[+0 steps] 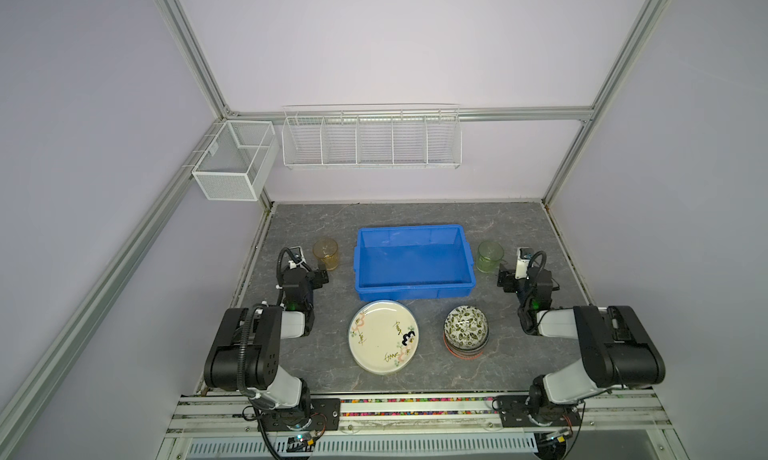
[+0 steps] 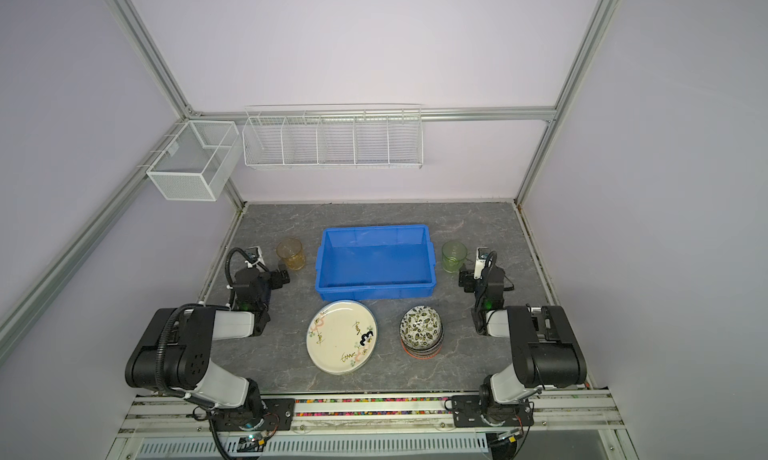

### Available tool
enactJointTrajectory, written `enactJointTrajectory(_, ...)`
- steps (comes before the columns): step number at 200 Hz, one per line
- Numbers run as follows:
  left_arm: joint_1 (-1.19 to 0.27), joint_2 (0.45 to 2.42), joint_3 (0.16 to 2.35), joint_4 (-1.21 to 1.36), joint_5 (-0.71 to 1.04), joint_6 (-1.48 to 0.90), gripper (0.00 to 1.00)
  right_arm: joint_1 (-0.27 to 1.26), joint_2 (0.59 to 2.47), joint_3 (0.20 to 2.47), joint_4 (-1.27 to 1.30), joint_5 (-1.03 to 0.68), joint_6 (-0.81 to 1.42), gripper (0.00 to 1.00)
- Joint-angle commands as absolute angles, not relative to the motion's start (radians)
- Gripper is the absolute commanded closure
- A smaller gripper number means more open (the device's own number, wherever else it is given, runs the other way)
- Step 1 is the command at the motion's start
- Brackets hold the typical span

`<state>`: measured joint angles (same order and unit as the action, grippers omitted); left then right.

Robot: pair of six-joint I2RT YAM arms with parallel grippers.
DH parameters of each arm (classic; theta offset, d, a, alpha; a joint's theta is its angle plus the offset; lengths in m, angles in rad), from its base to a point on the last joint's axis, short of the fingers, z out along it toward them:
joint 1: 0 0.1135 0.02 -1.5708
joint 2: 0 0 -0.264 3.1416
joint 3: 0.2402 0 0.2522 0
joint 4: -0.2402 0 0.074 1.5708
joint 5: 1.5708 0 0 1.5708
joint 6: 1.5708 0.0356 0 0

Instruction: Place the mixed dishes into the plastic bin

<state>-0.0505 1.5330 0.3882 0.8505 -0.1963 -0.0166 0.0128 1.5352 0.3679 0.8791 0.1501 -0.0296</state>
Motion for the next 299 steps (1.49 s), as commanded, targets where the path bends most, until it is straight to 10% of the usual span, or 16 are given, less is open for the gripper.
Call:
enactJointTrajectory(1,-0.045,1.436,0.439,0.732,-0.192,-0.016,0.01,0.006,1.453,0.389,0.807,0.195,-0.001,0.12)
enactJointTrajectory(79,-0.045,0.997,0.935,-0.229,-0.375,-0.299,0.01,0.05,0.988,0.76,-0.223,0.127,0.16,0.12)
enactJointTrajectory(169,-0.046,0.938,1.123,-0.908,0.002,-0.492,0.01,0.301,1.048,1.198,-0.905,0.095,0.195,0.12)
enactJointTrajectory(299,-0.218,0.91,1.004,-1.203,0.242,-0.648,0.0,0.925,1.406,1.253,-0.744,0.032,0.447,0.12)
